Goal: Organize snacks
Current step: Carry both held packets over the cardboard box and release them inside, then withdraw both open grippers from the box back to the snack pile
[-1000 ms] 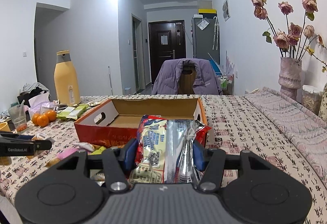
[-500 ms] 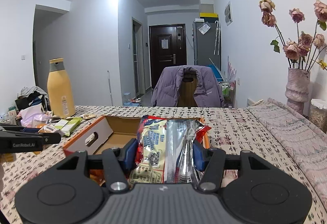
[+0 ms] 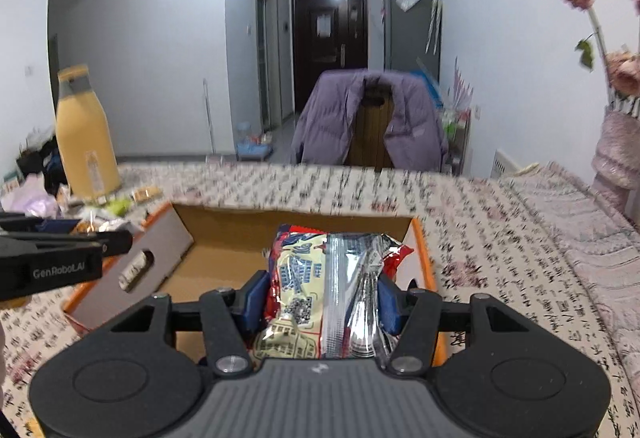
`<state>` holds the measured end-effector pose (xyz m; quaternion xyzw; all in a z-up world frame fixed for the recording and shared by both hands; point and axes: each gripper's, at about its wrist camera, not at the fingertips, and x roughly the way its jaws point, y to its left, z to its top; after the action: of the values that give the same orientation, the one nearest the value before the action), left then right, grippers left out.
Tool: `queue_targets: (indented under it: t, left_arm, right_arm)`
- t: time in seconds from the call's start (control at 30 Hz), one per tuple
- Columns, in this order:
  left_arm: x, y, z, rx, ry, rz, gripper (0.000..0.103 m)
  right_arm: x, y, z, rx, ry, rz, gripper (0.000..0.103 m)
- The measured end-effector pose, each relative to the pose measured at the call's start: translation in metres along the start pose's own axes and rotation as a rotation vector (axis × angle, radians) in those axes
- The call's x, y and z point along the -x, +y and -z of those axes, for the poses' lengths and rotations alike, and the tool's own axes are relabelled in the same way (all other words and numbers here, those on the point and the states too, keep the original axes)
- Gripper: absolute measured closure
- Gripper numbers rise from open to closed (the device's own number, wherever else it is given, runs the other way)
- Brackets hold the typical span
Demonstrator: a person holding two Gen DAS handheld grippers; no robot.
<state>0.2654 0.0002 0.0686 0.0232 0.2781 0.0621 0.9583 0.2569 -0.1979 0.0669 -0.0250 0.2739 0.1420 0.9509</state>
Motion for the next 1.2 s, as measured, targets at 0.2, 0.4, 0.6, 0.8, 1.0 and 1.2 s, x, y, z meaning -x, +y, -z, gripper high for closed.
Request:
queue_targets:
  t: [0.2, 0.4, 0.6, 0.8, 1.0, 1.2]
  left_arm:
    - [-0.04, -0.003, 0.003, 0.008, 0.084, -0.021, 0.059]
    - [-0.057, -0.007, 0.011, -0.002, 0.123, -0.021, 0.057]
    - [-0.058, -0.004, 0.014, 0.0, 0.121, -0.012, 0.018]
    - [-0.047, 0.005, 0.013, 0.031, 0.088, 0.033, 0.0]
    - [-0.034, 0.009, 0.014, 0.043, 0.069, 0.029, 0.0]
    - [-0.013, 0.017, 0.019, 0.068, 0.041, 0.039, 0.0]
  right_arm:
    - [-0.04, 0.001, 0.002, 0.011, 0.108, 0.008, 0.048]
    - [-0.06, -0.001, 0.011, 0.02, 0.177, 0.002, 0.046]
    - [-0.056, -0.007, 0.014, -0.005, 0.161, -0.011, 0.026]
    - [-0.042, -0.011, 0.018, -0.009, 0.123, -0.017, 0.0]
    - [-0.028, -0.014, 0.019, -0.026, 0.09, -0.009, 0.0]
    - [-0.002, -0.014, 0.022, -0.025, 0.04, -0.009, 0.0]
